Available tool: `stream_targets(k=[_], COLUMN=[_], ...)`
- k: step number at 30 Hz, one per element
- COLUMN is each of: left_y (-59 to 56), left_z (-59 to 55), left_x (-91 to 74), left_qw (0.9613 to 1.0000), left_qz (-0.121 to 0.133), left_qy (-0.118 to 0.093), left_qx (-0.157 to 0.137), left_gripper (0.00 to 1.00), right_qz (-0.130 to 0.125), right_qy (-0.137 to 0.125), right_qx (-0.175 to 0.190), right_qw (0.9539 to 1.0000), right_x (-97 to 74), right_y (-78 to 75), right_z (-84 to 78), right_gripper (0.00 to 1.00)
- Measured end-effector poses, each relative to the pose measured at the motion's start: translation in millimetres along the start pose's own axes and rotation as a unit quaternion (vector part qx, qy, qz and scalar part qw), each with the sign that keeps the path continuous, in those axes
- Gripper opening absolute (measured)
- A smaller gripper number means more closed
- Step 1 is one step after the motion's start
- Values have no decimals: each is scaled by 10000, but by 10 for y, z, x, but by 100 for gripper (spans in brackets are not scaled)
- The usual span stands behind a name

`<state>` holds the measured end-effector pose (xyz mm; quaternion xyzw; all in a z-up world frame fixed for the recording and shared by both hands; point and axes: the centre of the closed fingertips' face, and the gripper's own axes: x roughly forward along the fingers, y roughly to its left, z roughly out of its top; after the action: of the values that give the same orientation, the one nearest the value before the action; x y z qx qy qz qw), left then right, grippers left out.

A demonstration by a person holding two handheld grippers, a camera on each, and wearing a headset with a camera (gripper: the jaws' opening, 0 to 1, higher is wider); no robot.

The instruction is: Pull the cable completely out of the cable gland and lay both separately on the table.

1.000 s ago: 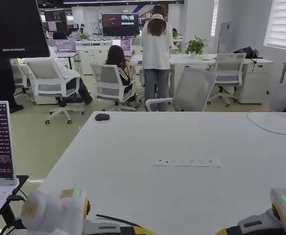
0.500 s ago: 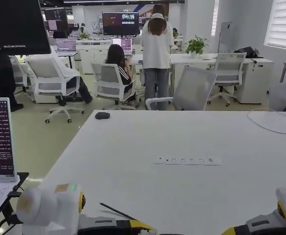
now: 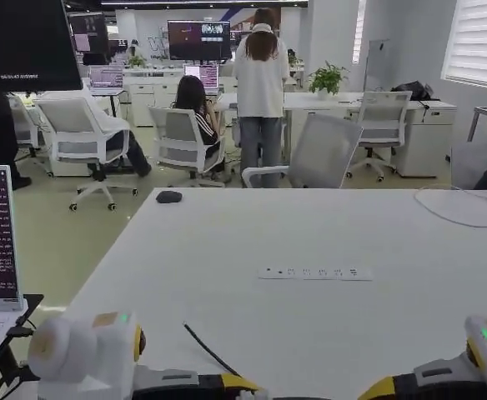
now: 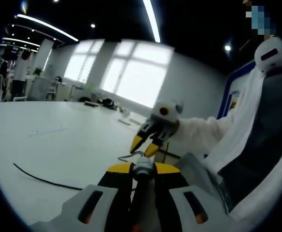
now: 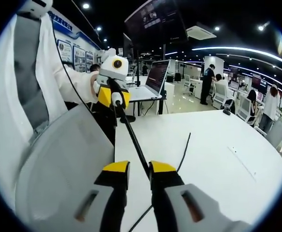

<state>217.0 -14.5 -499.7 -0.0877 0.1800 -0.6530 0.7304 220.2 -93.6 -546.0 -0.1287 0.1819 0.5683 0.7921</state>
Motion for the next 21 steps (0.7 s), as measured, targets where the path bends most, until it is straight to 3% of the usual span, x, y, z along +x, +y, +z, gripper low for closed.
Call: stream_targets(k=[6, 16, 21], left_y=[53, -15, -105], left_z=[12, -12, -45], left_x=[-8, 4, 16], left_qw=[10000, 9998, 9987], left_qz=[33, -162, -354], left_qy=[-28, 81, 197], left_qx=[-16, 121, 296], left_gripper=[17, 17, 17], right_qz=[-31, 109, 241], right_qy=[-44, -461, -382], right_qx=[-146, -634, -780], right_qw=[9999, 9969, 9959], right_x=[16, 145, 308], right_y=[50, 228, 298], right_z=[134, 659, 673], right_gripper=[22, 33, 35])
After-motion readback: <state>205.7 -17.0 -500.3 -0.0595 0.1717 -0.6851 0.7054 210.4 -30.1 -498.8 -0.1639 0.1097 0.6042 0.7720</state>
